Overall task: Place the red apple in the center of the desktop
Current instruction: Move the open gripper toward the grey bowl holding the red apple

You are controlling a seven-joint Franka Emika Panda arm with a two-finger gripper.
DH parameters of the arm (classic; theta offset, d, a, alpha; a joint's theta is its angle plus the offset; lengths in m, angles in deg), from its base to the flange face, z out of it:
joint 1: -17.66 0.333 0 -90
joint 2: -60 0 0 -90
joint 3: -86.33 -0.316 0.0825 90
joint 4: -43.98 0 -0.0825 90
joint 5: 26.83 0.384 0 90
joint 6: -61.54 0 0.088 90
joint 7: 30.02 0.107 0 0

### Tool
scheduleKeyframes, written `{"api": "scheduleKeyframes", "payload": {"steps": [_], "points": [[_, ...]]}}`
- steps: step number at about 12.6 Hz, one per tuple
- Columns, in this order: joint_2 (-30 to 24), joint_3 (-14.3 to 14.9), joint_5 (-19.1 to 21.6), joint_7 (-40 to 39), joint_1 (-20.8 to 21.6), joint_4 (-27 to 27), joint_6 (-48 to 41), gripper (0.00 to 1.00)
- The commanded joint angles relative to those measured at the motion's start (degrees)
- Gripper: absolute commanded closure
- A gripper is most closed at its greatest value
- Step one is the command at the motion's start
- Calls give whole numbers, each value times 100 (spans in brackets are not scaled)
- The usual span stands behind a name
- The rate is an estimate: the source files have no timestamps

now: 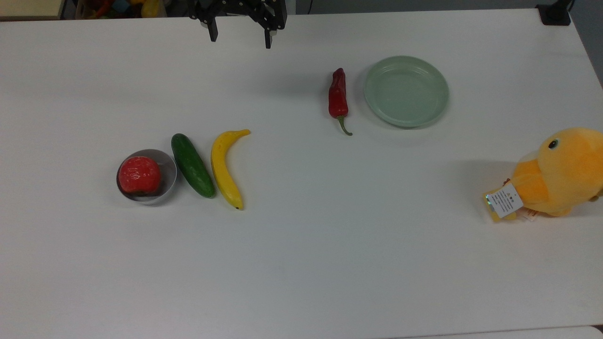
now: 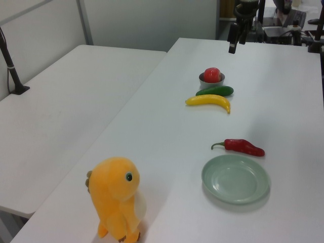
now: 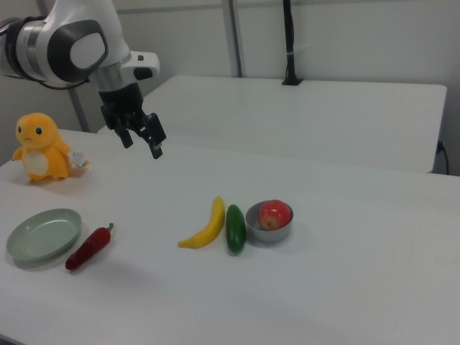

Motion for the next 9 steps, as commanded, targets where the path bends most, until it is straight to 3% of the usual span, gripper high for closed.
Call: {"api": "scheduleKeyframes", "payload": {"steps": [1, 9], "points": [[-38, 106, 109, -936, 87, 47, -34, 0], [-11, 132, 30, -935, 43, 56, 246, 0]]}}
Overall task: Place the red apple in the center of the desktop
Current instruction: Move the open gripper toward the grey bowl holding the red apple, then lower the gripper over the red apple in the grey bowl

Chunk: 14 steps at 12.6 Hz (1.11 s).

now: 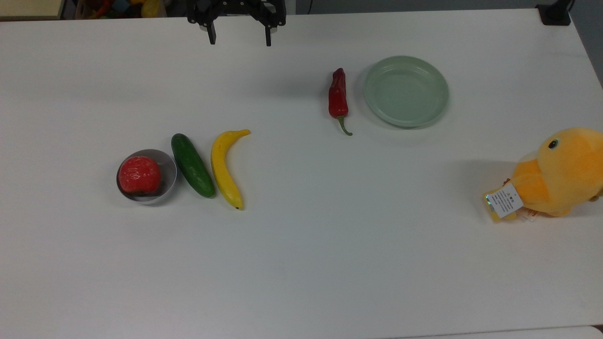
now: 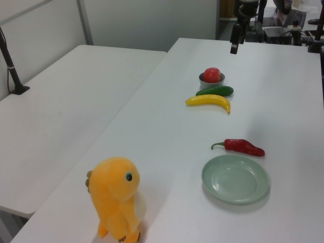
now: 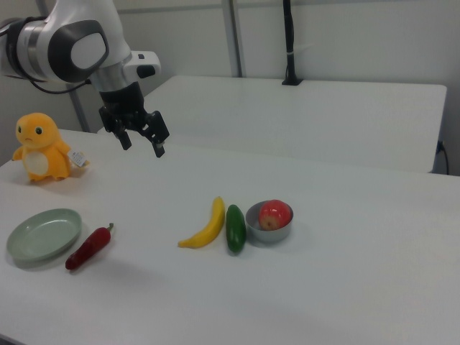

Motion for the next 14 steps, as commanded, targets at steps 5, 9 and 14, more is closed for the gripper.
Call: {"api": "scheduleKeyframes", "payload": {"steps": [5, 9, 14], "points": [[600, 155, 21, -135, -211, -269, 862, 0], [925, 163, -58, -188, -510, -269, 1451, 0], [1899, 181, -427, -144, -1037, -514, 2480, 0]]}}
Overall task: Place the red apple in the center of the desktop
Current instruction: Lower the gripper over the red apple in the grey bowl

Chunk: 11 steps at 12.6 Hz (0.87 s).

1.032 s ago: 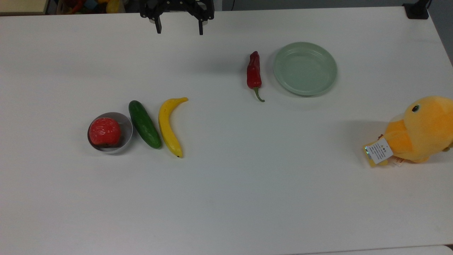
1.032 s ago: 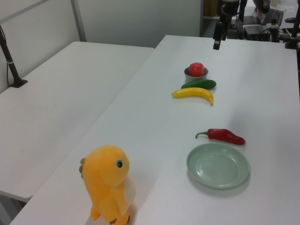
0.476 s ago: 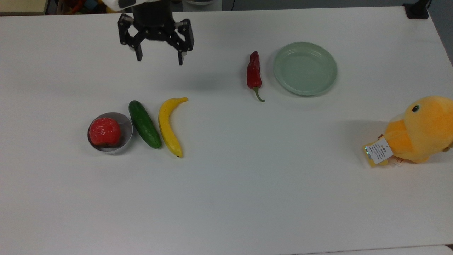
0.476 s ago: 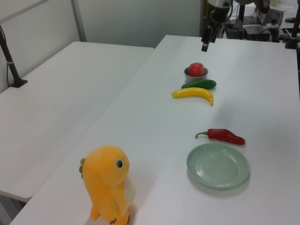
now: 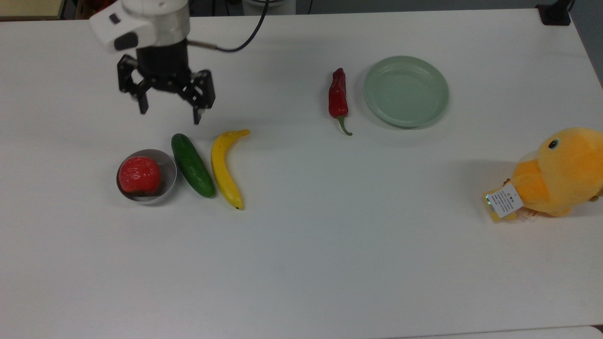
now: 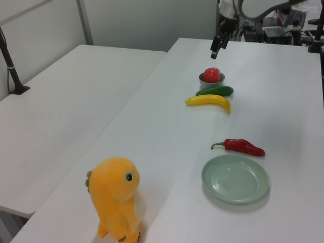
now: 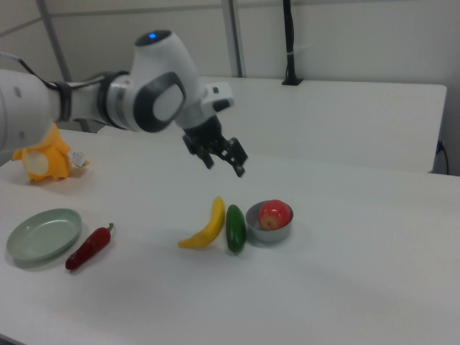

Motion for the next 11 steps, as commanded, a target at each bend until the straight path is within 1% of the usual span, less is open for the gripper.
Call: {"api": "scheduleKeyframes", "payload": {"steps": [1, 3, 5, 9, 11], "points": [[626, 49, -106, -110, -259, -382, 289, 0], [864, 49, -307, -102, -373, -418, 621, 0], [1066, 49, -448, -93, -435, -418, 755, 0], [1339, 49, -493, -93, -435, -436, 957, 0], [1453, 58, -624, -102, -479, -436, 1088, 0]]}}
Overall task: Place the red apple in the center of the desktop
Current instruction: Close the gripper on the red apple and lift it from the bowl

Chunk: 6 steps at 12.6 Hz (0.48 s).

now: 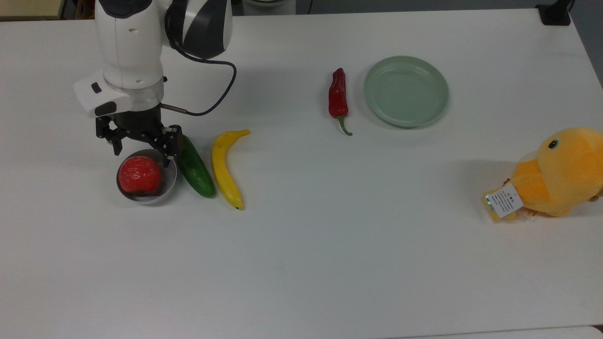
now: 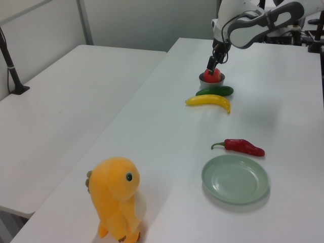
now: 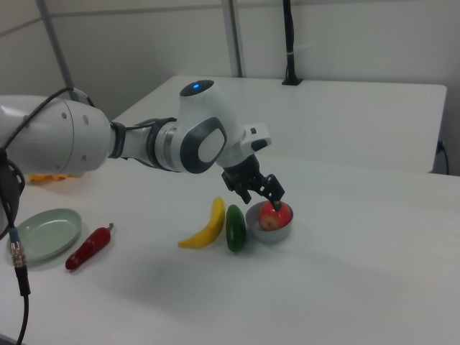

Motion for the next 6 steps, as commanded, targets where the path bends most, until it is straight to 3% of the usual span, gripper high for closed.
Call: {"api": "scheduleKeyframes", "payload": {"steps": [1, 6], "points": [[209, 51, -197, -85, -26, -86, 288, 0], [403, 86, -215, -112, -70, -288, 368, 0]]}}
